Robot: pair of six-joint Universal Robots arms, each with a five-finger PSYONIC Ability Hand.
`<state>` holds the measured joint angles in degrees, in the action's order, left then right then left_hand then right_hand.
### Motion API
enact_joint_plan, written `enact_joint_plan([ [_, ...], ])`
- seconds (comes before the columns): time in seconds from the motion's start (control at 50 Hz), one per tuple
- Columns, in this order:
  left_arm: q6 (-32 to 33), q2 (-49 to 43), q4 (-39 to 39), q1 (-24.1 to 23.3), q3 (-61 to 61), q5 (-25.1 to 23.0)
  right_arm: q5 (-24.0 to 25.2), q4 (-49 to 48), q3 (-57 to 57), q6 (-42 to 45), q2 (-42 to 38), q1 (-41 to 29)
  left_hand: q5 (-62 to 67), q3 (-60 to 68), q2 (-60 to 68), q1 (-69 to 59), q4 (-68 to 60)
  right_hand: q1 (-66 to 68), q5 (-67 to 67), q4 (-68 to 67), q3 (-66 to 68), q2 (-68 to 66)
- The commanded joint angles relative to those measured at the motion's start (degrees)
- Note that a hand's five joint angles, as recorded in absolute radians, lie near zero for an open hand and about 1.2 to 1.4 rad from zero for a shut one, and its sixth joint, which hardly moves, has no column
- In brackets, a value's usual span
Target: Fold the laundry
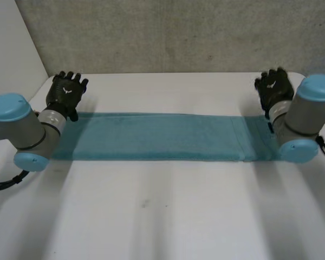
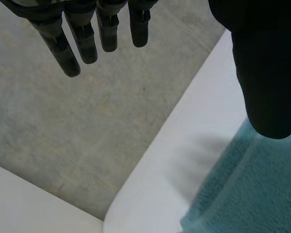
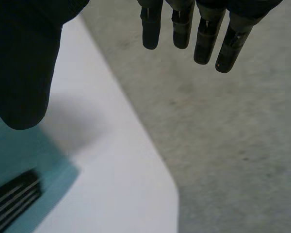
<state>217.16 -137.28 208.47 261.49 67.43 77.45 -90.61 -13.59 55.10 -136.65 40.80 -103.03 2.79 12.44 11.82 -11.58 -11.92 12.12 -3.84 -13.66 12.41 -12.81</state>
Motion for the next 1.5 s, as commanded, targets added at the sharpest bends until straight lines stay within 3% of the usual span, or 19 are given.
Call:
enact_joint_plan([
  [0.02, -0.34, 12.11, -0.51, -0.11, 9.46, 0.6, 0.35, 1.02, 8.07, -9.49, 15.15, 0.82, -2.79, -2.44, -1.82, 1.58, 1.92, -2.12, 3.84, 3.66, -2.41, 2.81],
  [0.08, -1.74, 18.34, -1.92, -0.11, 15.16, 0.6, 1.31, 3.12, 12.73, -12.66, 21.57, 0.9, -2.79, -2.44, -1.82, 1.58, 1.92, -2.12, 3.84, 3.66, -2.41, 2.81],
  [0.12, -6.37, 24.4, -4.28, -0.19, 20.61, 0.6, 2.55, 5.06, 14.86, -13.99, 23.98, 1.08, -2.79, -2.44, -1.82, 1.58, 1.92, -2.12, 3.84, 3.66, -2.41, 2.81],
  [0.16, -10.07, 26.62, -5.52, -0.28, 22.91, 0.6, 6.48, 11.7, 19.75, -15.74, 26.95, 4.74, -2.79, -2.44, -1.82, 1.58, 1.92, -2.12, 3.84, 3.66, -2.41, 2.81],
  [0.28, -27.98, 31.46, -9.65, -1.77, 28.53, 0.6, 10.19, 21.05, 25.14, -16.63, 26.88, 9.43, -1.9, -1.56, -0.93, 0.7, 1.03, -0.21, 1.93, 1.74, -0.49, 0.89],
  [0.36, -33.98, 32.25, -9.31, -2.13, 31.52, 0.95, 12.3, 18.96, 29.01, -16.54, 26.18, 11.62, -1.73, -1.39, -0.77, 0.53, 0.87, 6.19, -4.47, -4.66, 5.91, -5.5],
  [0.46, -34.0, 31.38, -7.46, -2.57, 33.11, 2.18, 16.16, 10.0, 32.7, -16.11, 22.49, 14.44, -1.23, -0.88, -0.26, 0.02, 0.36, 20.64, -18.92, -19.11, 20.36, -19.96],
  [0.54, -34.09, 31.2, -5.62, -2.48, 34.08, 4.2, 17.66, 4.99, 32.88, -15.84, 19.07, 15.05, -1.23, -0.88, -0.26, 0.02, 0.36, 23.85, -22.13, -22.32, 23.57, -23.17],
  [1.0, -34.0, 30.5, -4.74, -2.48, 35.31, 4.46, 18.28, 4.36, 29.01, -14.52, 10.97, 15.76, -1.4, -1.05, -0.43, 0.19, 0.53, 30.92, -29.21, -29.39, 30.64, -30.24],
  [1.08, -34.0, 30.5, -4.74, -2.48, 35.31, 4.46, 18.28, 4.36, 28.4, -14.26, 10.79, 15.93, -1.4, -1.05, -0.43, 0.19, 0.53, 51.39, -49.67, -49.85, 51.1, -50.7],
  [1.1, -34.0, 30.5, -4.74, -2.48, 35.4, 4.46, 18.19, 4.36, 28.22, -14.17, 10.71, 16.11, -1.4, -1.05, -0.43, 0.19, 0.53, 67.71, -65.99, -66.18, 67.43, -67.03],
  [1.12, -34.0, 30.5, -4.74, -2.48, 35.4, 4.46, 18.19, 4.36, 28.22, -14.17, 10.71, 16.11, -1.4, -1.05, -0.43, 0.19, 0.53, 67.88, -66.16, -66.34, 67.59, -67.19],
  [1.22, -34.0, 30.58, -4.74, -2.39, 35.75, 4.46, 15.65, 4.45, 26.38, -13.82, 10.88, 17.69, -1.4, -1.05, -0.43, 0.19, 0.53, 67.88, -66.16, -66.34, 67.59, -67.19],
  [1.32, -34.0, 31.02, -4.74, -2.39, 36.19, 4.46, 8.8, 4.71, 23.66, -11.63, 11.41, 22.16, -1.4, -1.05, -0.43, 0.19, 0.53, 67.88, -66.16, -66.34, 67.59, -67.19],
  [1.4, -34.0, 31.11, -4.74, -2.48, 36.19, 4.46, 2.47, 5.06, 18.92, -3.39, 10.97, 28.39, -1.4, -1.05, -0.43, 0.19, 0.53, 67.88, -66.16, -66.34, 67.59, -67.19],
  [1.5, -34.0, 31.11, -4.74, -2.57, 36.19, 4.55, 0.79, 4.8, 16.62, 4.63, 10.97, 30.08, -1.56, -1.22, -0.6, 0.36, 0.7, 67.88, -66.16, -66.34, 67.59, -67.19],
])
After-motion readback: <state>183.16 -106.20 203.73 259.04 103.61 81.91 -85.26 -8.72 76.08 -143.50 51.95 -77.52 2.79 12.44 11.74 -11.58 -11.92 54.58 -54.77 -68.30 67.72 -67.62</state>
